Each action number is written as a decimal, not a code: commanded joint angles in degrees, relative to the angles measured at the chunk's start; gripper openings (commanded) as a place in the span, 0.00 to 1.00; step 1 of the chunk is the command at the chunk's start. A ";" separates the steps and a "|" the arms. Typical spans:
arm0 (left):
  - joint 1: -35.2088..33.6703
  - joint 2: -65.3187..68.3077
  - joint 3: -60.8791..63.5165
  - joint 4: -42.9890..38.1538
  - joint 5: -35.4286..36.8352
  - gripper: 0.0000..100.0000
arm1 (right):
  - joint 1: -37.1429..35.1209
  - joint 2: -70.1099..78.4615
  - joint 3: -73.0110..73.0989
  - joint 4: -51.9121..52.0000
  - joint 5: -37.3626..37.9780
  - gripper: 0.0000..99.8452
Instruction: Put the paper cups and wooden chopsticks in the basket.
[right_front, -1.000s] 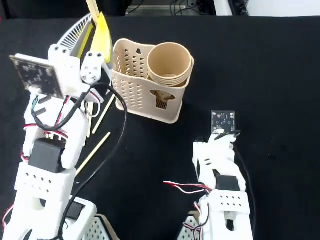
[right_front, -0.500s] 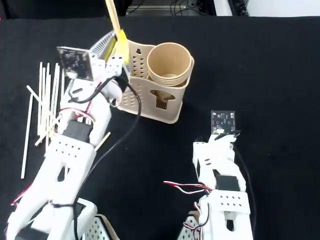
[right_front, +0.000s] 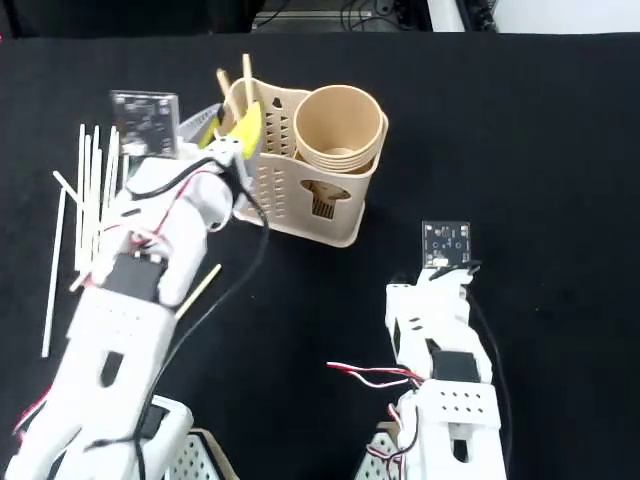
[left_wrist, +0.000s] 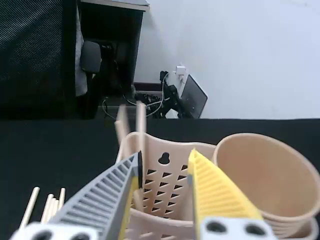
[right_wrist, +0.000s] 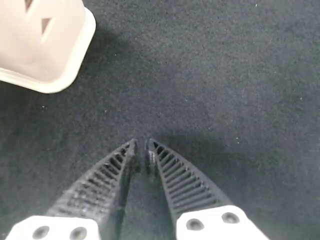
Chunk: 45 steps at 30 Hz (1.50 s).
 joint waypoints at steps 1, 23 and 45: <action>-3.03 -9.67 -9.80 16.09 -0.70 0.17 | -0.88 -0.84 -0.22 -0.97 0.26 0.04; -25.36 36.57 -42.15 57.23 -20.66 0.27 | -0.88 -0.84 -0.22 -0.79 0.26 0.04; -19.74 89.76 -79.34 57.67 -20.84 0.27 | -0.88 -0.84 -0.13 -0.79 0.26 0.04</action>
